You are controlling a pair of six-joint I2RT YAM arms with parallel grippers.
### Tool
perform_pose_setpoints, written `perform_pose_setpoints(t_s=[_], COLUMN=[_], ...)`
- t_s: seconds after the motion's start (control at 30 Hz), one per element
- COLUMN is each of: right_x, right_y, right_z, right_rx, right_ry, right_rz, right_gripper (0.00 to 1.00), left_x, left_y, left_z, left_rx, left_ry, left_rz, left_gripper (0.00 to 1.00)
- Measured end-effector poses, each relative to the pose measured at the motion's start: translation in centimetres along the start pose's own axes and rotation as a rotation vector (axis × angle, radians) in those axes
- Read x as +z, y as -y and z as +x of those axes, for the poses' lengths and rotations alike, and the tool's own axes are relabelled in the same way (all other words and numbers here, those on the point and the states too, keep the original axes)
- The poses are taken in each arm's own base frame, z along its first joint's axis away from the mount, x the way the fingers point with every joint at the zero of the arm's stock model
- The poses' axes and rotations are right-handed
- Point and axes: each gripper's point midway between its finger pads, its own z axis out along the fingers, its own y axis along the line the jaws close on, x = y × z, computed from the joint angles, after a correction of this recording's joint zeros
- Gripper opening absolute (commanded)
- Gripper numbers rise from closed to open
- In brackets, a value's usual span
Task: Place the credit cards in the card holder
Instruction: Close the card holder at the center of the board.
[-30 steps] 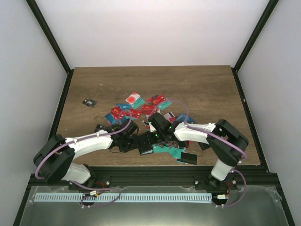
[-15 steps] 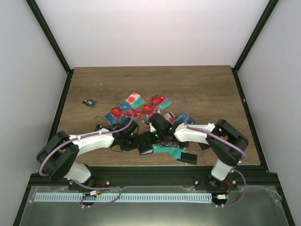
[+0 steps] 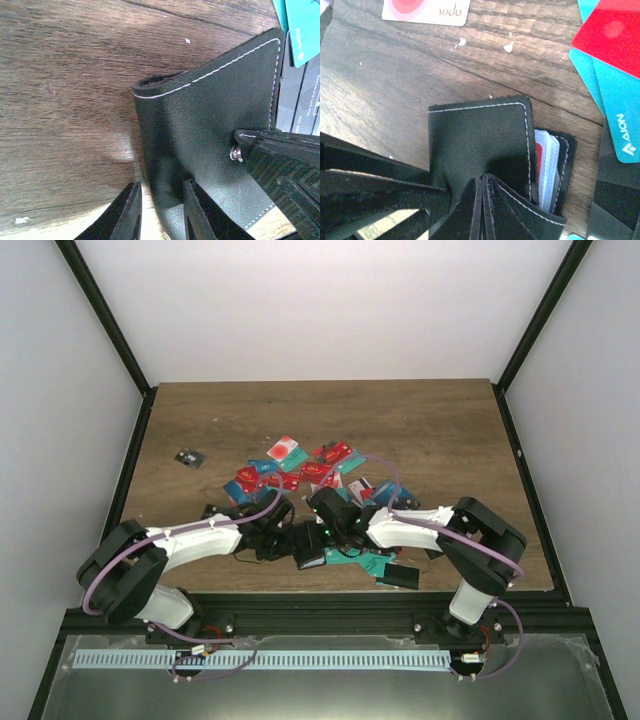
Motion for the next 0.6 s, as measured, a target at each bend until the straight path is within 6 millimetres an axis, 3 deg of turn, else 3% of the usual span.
perform_pose_setpoints(t_s=[0.33,0.6], right_x=[1.3,0.8], right_y=[-0.5,-0.3], right_z=[0.5,0.6], right_rx=[-0.013,0.034], right_ry=[0.088,0.164], right_rz=[0.128,0.121], right_gripper=[0.01,0.01], left_x=[0.1,0.1], left_y=[-0.1,0.1], left_z=[0.0,-0.1], left_rx=[0.007,0.022], left_ry=[0.004,0.0], left_rz=[0.016,0.037], left_gripper=[0.26,0.25])
